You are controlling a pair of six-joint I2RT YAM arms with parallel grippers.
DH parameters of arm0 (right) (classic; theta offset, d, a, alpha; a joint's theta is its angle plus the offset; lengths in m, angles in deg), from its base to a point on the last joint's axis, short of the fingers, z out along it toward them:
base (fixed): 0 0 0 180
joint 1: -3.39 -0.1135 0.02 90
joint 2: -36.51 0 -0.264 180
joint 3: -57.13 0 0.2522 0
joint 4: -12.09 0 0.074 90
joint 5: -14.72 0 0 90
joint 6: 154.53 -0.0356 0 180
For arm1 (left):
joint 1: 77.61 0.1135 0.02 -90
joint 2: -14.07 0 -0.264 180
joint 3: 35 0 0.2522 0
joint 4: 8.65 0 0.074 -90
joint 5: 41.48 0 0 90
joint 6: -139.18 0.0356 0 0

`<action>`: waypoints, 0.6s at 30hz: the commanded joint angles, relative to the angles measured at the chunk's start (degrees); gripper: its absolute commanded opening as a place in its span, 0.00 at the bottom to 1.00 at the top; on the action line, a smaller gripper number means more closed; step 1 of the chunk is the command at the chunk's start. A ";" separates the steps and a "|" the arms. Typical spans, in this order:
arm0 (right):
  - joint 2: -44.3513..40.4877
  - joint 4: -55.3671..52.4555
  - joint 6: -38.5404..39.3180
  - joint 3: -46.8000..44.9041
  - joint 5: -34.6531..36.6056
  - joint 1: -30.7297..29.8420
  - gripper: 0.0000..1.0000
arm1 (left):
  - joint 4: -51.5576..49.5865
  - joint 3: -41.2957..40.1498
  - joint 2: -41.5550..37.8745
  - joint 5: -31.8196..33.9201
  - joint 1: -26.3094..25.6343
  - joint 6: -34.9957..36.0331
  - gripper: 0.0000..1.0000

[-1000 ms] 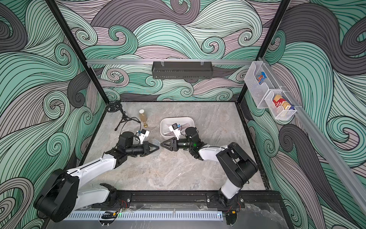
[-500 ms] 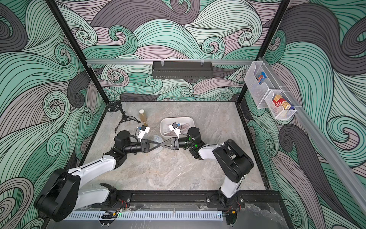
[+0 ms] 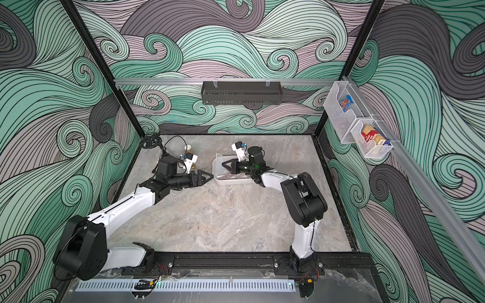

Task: Put the scattered rulers into the storage box
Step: Place the ruler in the storage box.

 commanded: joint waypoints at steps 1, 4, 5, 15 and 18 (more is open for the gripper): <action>4.22 -12.80 9.58 5.32 10.45 0.80 0.00 | -6.45 1.03 0.67 6.03 0.48 6.01 0.77; 7.22 -15.71 11.18 9.52 11.02 0.83 0.00 | -5.99 0.47 1.43 6.00 0.76 5.72 0.77; 7.94 -16.16 11.40 10.31 10.63 0.83 0.00 | -6.03 0.45 1.79 5.93 0.75 5.84 0.77; 8.71 -16.41 10.85 9.76 6.67 -0.11 0.00 | -5.40 -0.21 3.87 6.00 1.48 6.13 0.77; 8.74 -16.37 10.75 9.63 6.30 -0.48 0.00 | -5.29 -0.34 3.97 5.92 1.55 6.14 0.77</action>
